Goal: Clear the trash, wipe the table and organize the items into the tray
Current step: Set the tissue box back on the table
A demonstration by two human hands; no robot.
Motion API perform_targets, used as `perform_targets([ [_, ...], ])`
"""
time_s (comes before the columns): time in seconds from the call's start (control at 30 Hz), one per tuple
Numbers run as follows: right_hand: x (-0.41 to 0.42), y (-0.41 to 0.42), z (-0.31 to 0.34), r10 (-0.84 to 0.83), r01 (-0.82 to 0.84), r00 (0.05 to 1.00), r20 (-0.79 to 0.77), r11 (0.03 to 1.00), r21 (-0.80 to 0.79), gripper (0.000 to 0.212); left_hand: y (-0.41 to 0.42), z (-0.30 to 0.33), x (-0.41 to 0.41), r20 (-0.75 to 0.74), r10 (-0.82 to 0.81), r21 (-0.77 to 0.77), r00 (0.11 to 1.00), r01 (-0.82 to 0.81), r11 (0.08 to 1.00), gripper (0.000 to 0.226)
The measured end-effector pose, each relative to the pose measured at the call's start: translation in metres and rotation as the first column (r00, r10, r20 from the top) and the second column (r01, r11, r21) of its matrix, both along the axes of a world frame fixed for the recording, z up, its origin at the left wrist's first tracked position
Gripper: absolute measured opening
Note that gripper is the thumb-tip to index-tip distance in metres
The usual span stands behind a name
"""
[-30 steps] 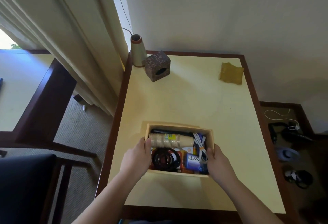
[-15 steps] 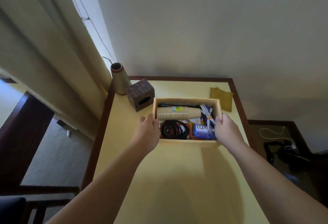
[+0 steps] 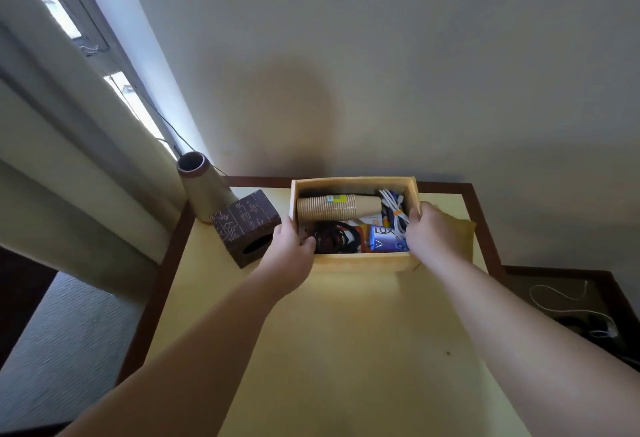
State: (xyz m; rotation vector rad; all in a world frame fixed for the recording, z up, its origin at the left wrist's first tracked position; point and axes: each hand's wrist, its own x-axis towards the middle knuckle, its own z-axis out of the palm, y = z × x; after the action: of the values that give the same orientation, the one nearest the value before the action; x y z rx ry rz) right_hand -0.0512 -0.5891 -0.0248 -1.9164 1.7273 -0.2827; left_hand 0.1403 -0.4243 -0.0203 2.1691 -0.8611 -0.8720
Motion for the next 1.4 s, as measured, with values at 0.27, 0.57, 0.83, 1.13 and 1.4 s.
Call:
perform_targets([
  [0.27, 0.019, -0.037, -0.040, -0.091, 0.092, 0.995, 0.033, 0.996, -0.017, 0.028, -0.042, -0.021, 0.010, -0.049, -0.004, 0.000, 0.999, 0.004, 1.000, 0.076],
  [0.57, 0.014, -0.028, -0.033, -0.168, 0.156, 0.951, 0.258, 0.986, 0.065, 0.043, -0.043, -0.018, 0.006, 0.017, 0.011, 0.038, 1.000, -0.012, 0.999, 0.088],
  [0.83, 0.012, 0.090, -0.038, 0.202, 0.061, 0.895, 0.398, 0.828, -0.557, 0.028, 0.063, -0.015, -0.023, 0.123, 0.237, -0.245, 0.964, -0.202, 0.948, 0.047],
  [1.13, 0.147, 0.135, 0.015, 0.599, -0.560, 0.801, 0.027, 0.763, -0.323, 0.070, 0.101, -0.006, 0.045, 0.011, 0.467, -0.020, 0.884, -0.467, 0.884, 0.077],
  [1.4, 0.180, 0.142, 0.020, 0.598, -0.652, 0.698, -0.394, 0.759, -0.002, 0.089, 0.099, 0.018, 0.074, -0.238, 0.235, -0.047, 0.943, -0.253, 0.966, 0.059],
])
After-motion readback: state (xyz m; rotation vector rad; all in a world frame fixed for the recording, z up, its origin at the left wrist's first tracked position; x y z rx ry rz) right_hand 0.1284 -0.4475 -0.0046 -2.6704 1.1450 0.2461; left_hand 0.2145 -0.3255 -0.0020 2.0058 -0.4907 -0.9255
